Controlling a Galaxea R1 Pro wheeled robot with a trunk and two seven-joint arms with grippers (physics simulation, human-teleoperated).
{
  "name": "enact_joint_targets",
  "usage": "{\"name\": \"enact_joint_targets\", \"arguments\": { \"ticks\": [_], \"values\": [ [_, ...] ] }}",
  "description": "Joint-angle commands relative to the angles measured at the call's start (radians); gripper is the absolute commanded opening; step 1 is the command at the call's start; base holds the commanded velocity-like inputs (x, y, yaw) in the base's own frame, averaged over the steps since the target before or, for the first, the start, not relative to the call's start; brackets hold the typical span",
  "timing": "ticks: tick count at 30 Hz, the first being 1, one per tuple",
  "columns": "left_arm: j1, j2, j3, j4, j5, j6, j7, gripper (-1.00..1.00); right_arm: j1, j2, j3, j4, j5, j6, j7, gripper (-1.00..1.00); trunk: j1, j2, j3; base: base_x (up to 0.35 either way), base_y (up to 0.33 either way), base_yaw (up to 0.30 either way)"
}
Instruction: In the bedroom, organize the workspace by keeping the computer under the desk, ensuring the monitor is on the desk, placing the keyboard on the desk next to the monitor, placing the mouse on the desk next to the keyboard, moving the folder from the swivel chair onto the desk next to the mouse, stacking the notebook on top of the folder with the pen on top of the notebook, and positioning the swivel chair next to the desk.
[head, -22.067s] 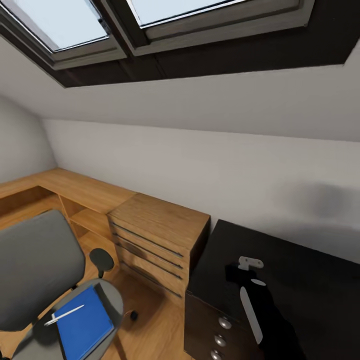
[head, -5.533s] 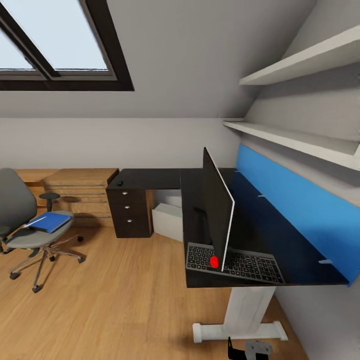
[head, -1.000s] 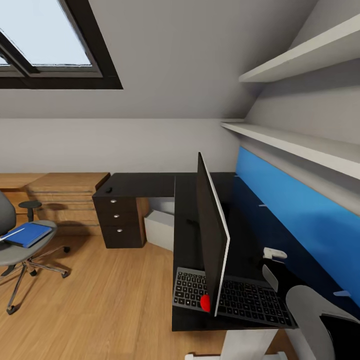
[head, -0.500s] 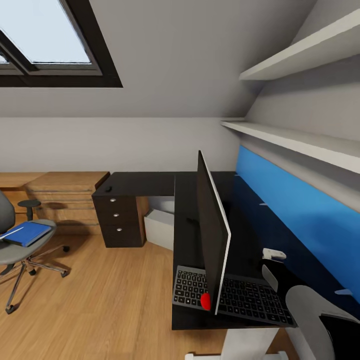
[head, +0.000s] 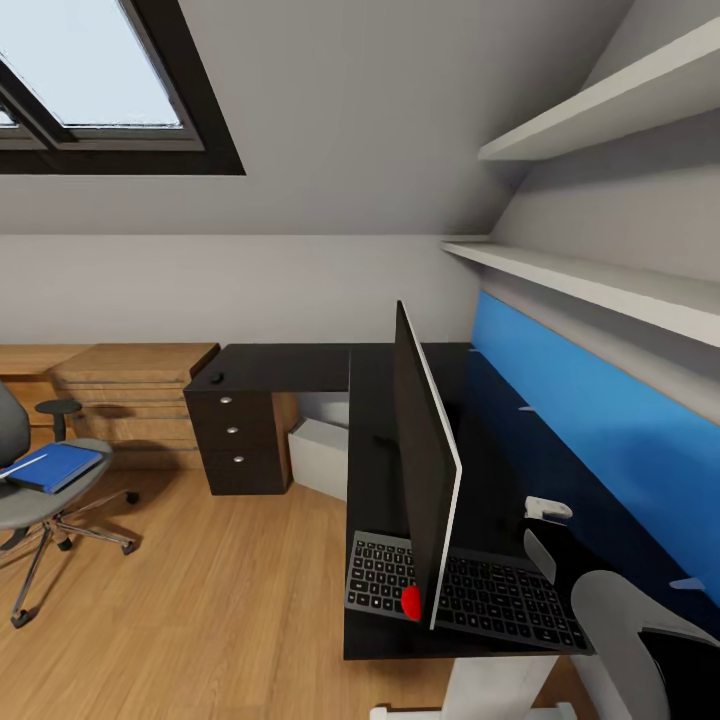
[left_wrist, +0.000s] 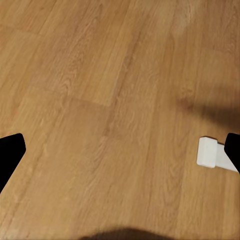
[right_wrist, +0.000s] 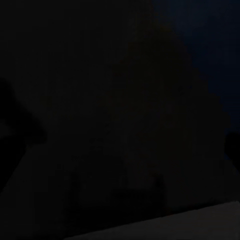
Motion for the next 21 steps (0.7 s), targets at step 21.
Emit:
{"name": "enact_joint_targets", "arguments": {
  "ticks": [21],
  "values": [
    [-0.001, 0.0, -0.004, -0.001, 0.01, -0.004, 0.001, 1.0, 0.0, 0.003, 0.002, -0.003, -0.007, 0.002, -0.004, 1.0, 0.073, -0.134, -0.061, 0.0, 0.0, 0.0]
  ]
}}
